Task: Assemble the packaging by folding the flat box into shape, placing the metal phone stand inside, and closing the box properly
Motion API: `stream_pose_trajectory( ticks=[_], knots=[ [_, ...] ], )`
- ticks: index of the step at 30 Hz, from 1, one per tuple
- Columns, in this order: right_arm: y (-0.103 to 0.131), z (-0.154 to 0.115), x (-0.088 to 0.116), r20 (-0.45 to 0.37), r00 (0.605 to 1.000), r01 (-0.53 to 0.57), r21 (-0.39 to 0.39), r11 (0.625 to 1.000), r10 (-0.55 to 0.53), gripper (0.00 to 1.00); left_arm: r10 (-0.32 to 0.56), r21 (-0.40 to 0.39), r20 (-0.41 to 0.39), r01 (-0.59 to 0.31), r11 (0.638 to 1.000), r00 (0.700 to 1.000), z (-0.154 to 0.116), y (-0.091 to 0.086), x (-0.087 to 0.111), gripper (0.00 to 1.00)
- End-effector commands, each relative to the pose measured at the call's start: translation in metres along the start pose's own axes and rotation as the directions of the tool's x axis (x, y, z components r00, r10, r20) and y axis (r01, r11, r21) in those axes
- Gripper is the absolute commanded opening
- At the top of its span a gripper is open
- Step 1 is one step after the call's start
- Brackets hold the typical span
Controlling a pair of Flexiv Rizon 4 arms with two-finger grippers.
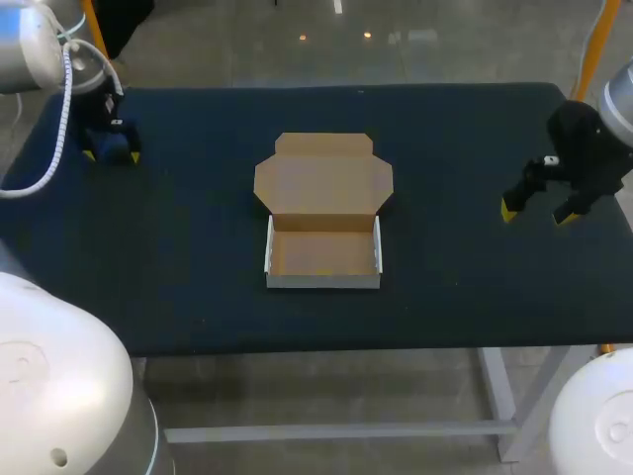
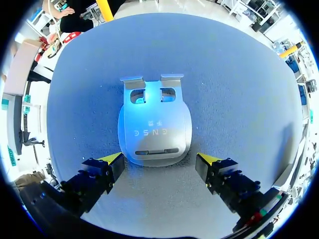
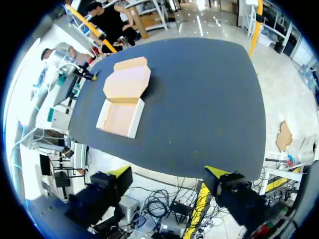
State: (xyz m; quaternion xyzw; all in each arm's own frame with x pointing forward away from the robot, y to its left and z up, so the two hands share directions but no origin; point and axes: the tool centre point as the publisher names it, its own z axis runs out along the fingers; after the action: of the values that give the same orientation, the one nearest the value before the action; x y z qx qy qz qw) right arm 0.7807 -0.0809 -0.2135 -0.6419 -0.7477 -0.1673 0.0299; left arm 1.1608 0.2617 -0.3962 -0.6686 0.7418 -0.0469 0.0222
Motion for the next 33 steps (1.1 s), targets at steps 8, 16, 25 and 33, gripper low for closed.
stream_pose_trajectory(
  ticks=[8,16,25,33],
  knots=[
    [0.000,-0.002,0.001,0.001,1.000,0.000,0.004,1.000,0.000,1.00,0.003,-0.019,-0.001,-0.003,1.000,1.000,0.004,-0.018,-0.003,1.00],
    [0.000,-0.002,0.001,0.001,1.000,0.000,0.004,1.000,0.000,1.00,0.002,-0.020,0.006,-0.002,1.000,1.000,0.006,-0.027,-0.004,1.00],
    [0.000,-0.002,0.001,0.001,1.000,0.000,0.004,1.000,0.000,1.00,-0.002,-0.016,0.011,0.002,1.000,1.000,0.006,-0.035,-0.006,1.00],
    [0.000,-0.002,0.001,0.001,1.000,0.000,0.004,1.000,0.000,1.00,-0.007,-0.016,0.013,0.007,1.000,1.000,0.008,-0.040,-0.008,0.96]
  ],
)
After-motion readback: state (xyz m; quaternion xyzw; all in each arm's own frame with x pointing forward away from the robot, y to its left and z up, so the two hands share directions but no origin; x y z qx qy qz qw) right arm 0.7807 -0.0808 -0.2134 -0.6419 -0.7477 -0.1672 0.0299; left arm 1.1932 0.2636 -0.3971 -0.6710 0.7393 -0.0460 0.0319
